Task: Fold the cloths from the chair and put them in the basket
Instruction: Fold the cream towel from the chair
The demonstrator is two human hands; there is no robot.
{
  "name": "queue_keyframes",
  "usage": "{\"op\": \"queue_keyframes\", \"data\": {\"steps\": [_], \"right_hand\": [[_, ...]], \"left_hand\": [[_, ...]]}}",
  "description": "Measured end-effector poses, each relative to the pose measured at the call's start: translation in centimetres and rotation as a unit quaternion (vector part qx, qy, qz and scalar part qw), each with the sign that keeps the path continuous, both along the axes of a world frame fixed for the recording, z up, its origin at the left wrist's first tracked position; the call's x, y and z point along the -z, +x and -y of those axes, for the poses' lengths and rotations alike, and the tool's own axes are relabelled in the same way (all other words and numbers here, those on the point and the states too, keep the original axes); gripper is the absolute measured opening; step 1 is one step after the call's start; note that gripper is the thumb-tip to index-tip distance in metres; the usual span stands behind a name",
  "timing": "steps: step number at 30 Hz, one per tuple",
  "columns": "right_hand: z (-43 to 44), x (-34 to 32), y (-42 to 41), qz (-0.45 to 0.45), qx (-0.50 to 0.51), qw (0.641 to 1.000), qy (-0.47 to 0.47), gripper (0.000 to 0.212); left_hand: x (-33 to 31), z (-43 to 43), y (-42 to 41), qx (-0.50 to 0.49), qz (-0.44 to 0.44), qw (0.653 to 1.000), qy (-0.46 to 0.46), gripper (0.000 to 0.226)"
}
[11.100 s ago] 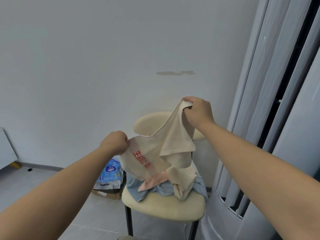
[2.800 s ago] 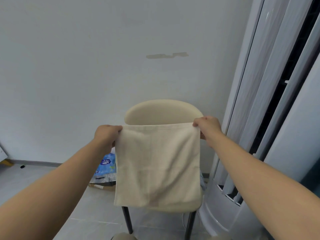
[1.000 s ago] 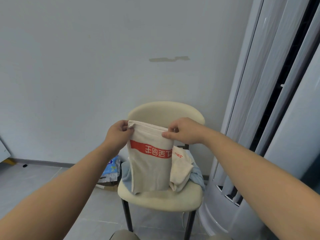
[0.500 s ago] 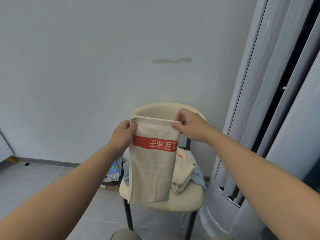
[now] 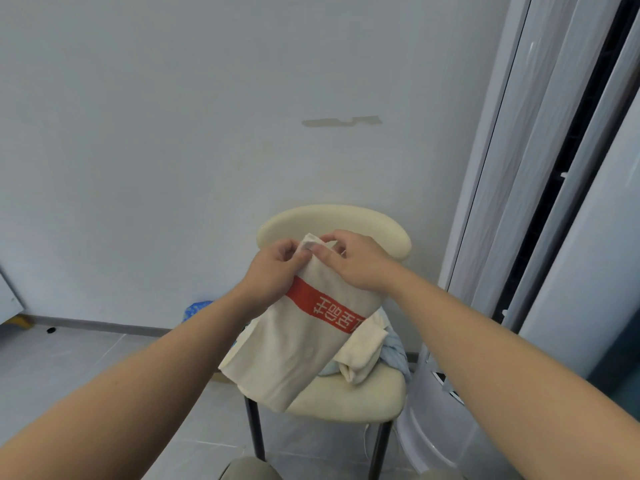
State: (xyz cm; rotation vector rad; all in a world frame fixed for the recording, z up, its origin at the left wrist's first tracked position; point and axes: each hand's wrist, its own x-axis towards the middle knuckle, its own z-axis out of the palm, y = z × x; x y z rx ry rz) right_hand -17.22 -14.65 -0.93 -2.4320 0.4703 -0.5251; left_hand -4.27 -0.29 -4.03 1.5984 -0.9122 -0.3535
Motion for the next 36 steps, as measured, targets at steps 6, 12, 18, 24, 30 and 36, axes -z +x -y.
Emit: {"op": "queue_keyframes", "data": {"steps": [6,12,18,24,30,36], "right_hand": [[-1.8,-0.2,1.5,0.046,0.041,0.996,-0.058,0.032],[-2.3,-2.2,0.8,-0.003,0.041,0.977,-0.207,0.031],[-1.2,-4.0,0.0,0.019,0.014,0.938,-0.345,0.036],[-0.5,-5.2,-0.5,0.05,0.007,0.916,-0.397,0.038],[-0.4,-5.6,-1.0,0.068,0.008,0.914,-0.399,0.039],[-0.1,-5.7,-1.3,0.086,0.028,0.916,-0.392,0.039]], "left_hand": [[1.0,-0.2,-0.1,-0.038,-0.009,0.999,0.001,0.028],[5.3,-1.6,0.6,-0.037,-0.143,0.989,-0.014,0.041],[10.8,-2.3,0.2,-0.03,-0.154,0.987,0.032,0.006],[13.3,-2.6,-0.9,-0.012,-0.06,0.992,0.106,0.012],[15.0,-2.8,-0.6,-0.018,0.039,0.981,0.189,0.02],[15.6,-3.3,-0.3,0.005,0.103,0.964,0.245,0.013]]}}
